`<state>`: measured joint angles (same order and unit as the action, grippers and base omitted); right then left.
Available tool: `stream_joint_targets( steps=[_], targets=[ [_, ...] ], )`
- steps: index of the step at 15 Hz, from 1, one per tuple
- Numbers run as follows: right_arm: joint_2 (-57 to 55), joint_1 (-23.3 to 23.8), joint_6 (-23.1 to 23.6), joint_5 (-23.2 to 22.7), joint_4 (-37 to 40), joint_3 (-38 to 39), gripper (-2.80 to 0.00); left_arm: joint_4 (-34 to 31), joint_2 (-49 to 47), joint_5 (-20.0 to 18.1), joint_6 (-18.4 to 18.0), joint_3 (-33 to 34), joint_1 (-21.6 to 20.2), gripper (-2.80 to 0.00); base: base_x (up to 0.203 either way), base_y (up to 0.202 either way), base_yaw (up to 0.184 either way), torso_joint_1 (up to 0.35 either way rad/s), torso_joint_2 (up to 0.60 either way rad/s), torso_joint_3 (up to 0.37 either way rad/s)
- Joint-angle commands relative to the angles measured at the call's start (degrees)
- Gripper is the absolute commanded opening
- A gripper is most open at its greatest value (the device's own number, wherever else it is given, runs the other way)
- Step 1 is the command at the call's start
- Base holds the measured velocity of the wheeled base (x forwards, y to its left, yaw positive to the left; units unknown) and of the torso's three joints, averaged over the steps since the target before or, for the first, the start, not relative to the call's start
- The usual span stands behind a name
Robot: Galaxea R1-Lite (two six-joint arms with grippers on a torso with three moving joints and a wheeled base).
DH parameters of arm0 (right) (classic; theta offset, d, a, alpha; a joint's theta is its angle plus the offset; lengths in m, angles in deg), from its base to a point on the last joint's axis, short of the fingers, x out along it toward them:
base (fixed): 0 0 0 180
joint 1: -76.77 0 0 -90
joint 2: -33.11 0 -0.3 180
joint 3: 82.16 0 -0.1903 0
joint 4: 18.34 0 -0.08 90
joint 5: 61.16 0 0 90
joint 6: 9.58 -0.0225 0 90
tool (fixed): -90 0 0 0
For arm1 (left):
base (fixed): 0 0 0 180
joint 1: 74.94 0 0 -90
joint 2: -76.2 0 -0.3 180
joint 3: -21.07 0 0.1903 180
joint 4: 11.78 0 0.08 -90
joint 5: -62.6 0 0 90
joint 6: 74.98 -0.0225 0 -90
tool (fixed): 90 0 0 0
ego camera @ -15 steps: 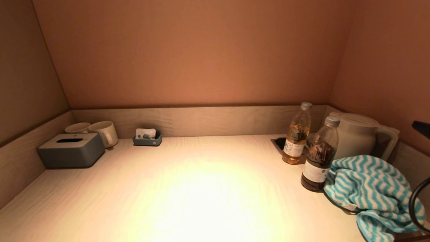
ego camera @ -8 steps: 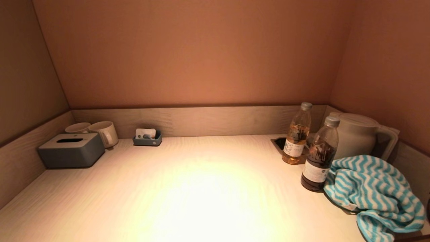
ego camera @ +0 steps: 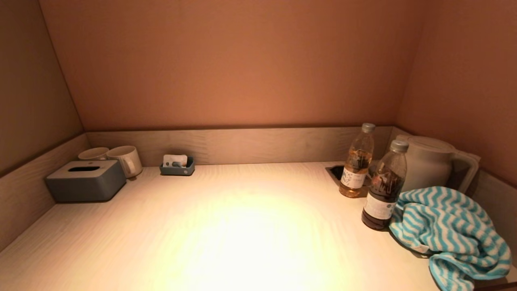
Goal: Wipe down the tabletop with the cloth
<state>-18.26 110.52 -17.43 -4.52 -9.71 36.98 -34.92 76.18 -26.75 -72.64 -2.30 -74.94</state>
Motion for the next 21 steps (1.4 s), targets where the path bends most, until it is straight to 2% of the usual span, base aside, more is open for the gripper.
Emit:
stream_joint_targets(
  steps=[1, 2, 4, 5, 7, 8, 9, 12, 14, 19, 21],
  targets=[
    [-0.35, -0.07, 0.03, 8.4, 1.74, -0.09, -2.8, 0.03, 0.02, 0.04, 0.03, 0.0, 0.0, -2.8, 0.0, 0.0, 0.0, 0.0, 0.0, 0.0],
    [-0.54, -0.55, 0.23, 11.68, 1.94, -0.07, -2.8, 0.03, 0.02, 0.04, 0.03, 0.0, 0.0, -2.8, 0.0, 0.0, 0.0, 0.0, 0.0, 0.0],
    [-0.82, -5.16, 0.41, 22.21, 2.22, 0.22, -2.8, 0.03, 0.02, 0.04, 0.03, 0.0, 0.0, -2.8, 0.0, 0.0, 0.0, 0.0, 0.0, 0.0],
    [-0.71, -9.28, 0.48, 28.14, 2.32, 0.85, -2.8, 0.03, 0.02, 0.04, 0.03, 0.0, 0.0, -2.8, 0.0, 0.0, 0.0, 0.0, 0.0, 0.0],
    [0.94, -20.67, 0.61, 40.88, 2.24, 4.16, -2.8, 0.03, -0.05, 0.04, 0.03, 0.0, 0.0, -2.8, 0.0, 0.0, 0.0, 0.0, 0.0, 0.0],
    [3.62, -24.43, 0.74, 45.07, 2.25, 7.11, -2.8, 0.03, 0.02, 0.04, 0.03, 0.0, 0.0, -2.8, 0.0, 0.0, 0.0, 0.0, 0.0, 0.0],
    [6.96, -26.34, 1.04, 46.96, 2.29, 9.91, -2.8, 0.03, 0.02, 0.04, 0.03, 0.0, 0.0, -2.8, 0.0, 0.0, 0.0, 0.0, 0.0, 0.0],
    [16.67, -32.74, 2.97, 49.29, 2.37, 16.36, -2.8, 0.03, 0.02, 0.04, 0.03, 0.0, 0.0, -2.8, 0.0, 0.0, 0.0, 0.0, 0.0, 0.0],
    [21.98, -35.06, 4.01, 49.52, 2.37, 19.77, -2.8, 0.03, 0.02, 0.04, 0.03, 0.0, 0.0, -2.8, 0.0, 0.0, 0.0, 0.0, 0.0, 0.0],
    [35.06, -35.39, 5.93, 47.01, 2.66, 25.77, -2.8, 0.03, 0.02, 0.04, 0.03, 0.0, 0.0, -2.8, 0.0, 0.0, 0.0, 0.0, 0.0, 0.0],
    [39.65, -34.6, 6.55, 45.24, 5.13, 26.47, -2.8, 0.03, 0.02, 0.04, 0.03, 0.0, 0.0, -2.8, 0.0, 0.0, 0.0, 0.0, 0.0, 0.0]
  ],
)
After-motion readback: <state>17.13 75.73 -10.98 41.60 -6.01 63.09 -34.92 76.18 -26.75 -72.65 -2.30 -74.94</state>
